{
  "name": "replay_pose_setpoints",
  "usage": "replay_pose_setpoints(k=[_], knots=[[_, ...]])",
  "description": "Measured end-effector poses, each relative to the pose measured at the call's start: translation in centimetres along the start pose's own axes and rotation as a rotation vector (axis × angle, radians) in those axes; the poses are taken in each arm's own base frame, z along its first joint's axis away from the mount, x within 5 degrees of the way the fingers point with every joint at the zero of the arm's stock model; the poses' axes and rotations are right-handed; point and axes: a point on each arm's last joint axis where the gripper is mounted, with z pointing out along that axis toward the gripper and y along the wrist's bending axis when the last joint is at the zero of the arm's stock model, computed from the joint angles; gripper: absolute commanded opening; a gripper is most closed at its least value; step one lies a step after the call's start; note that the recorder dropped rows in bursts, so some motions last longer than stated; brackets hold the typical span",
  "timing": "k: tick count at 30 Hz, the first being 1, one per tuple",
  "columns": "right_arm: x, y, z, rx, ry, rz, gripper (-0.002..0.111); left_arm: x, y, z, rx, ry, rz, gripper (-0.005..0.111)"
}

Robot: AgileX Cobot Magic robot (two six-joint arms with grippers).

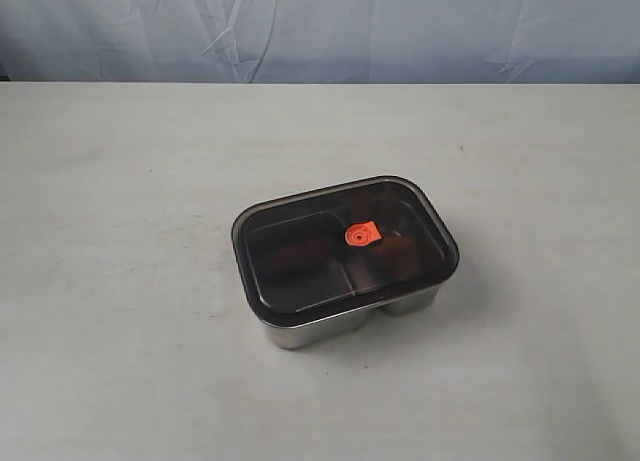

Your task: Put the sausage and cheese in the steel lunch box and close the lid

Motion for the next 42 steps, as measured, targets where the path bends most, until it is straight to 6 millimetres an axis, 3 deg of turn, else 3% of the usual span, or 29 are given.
replay_pose_setpoints(k=[9,21,31,42], knots=[[4.9,-0.9,1.6,0.15,0.132,0.043,0.0,0.0,0.0,0.0,0.0,0.002,0.0,0.0],[7.4,-1.2,2.4,0.153,0.168,0.025,0.0,0.0,0.0,0.0,0.0,0.002,0.0,0.0],[7.5,-0.7,2.5,0.109,0.141,0.168,0.0,0.0,0.0,0.0,0.0,0.002,0.0,0.0],[7.4,-0.6,2.6,0.104,0.138,0.183,0.0,0.6,0.1,0.4,-0.003,0.017,-0.001,0.0]])
